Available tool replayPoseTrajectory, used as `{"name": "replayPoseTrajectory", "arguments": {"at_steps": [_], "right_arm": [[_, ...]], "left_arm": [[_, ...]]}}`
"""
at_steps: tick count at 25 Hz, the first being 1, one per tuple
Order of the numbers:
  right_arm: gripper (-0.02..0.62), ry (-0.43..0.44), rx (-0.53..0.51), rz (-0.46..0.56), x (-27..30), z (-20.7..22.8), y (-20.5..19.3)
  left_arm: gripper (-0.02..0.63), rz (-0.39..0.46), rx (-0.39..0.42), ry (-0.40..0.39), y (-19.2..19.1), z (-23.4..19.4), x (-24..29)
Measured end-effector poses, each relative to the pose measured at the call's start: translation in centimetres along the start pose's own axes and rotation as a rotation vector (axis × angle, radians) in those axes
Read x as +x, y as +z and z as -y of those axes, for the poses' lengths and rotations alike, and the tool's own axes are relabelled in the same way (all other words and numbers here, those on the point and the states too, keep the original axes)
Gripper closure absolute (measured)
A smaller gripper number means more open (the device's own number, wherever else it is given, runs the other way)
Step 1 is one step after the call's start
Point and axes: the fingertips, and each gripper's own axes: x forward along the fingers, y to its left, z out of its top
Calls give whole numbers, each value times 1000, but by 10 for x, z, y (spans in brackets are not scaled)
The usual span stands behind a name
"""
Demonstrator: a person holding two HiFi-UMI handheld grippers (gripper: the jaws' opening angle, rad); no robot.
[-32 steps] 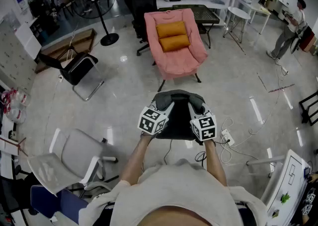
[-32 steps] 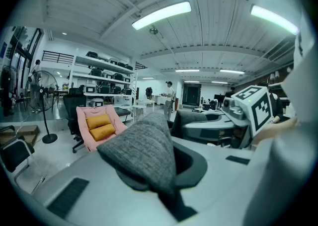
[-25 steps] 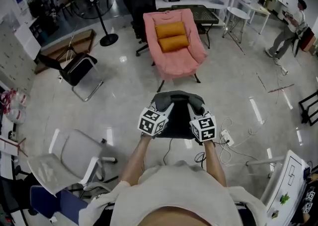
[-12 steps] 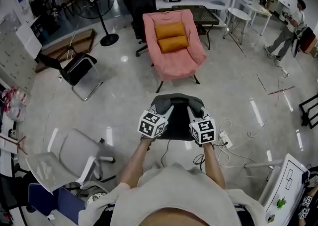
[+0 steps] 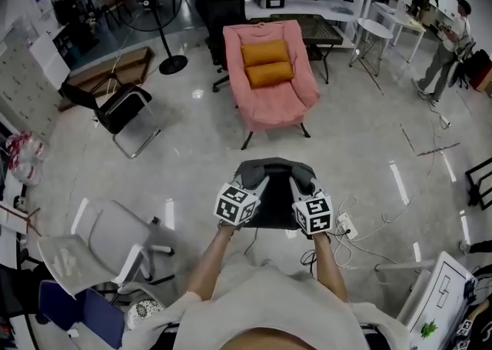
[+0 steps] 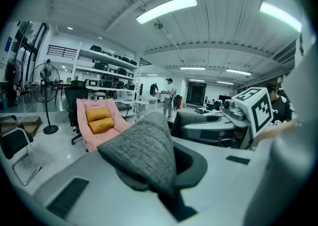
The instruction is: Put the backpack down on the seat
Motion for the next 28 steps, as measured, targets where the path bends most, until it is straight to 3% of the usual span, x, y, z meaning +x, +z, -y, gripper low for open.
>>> {"name": "replayPoseTrajectory", "arguments": {"at_steps": [7,14,28], "right_arm": [[568,-1,2,-14,21,24,-3],[568,-13,6,-26,74,54,5],[568,-74,16,-44,233,120,69]], "left_arm": [[589,-2,-18,-7,3,-13,28],[589,-2,-19,-23,17,-59,69],[589,19,-37,-84,85,-212,154]]}}
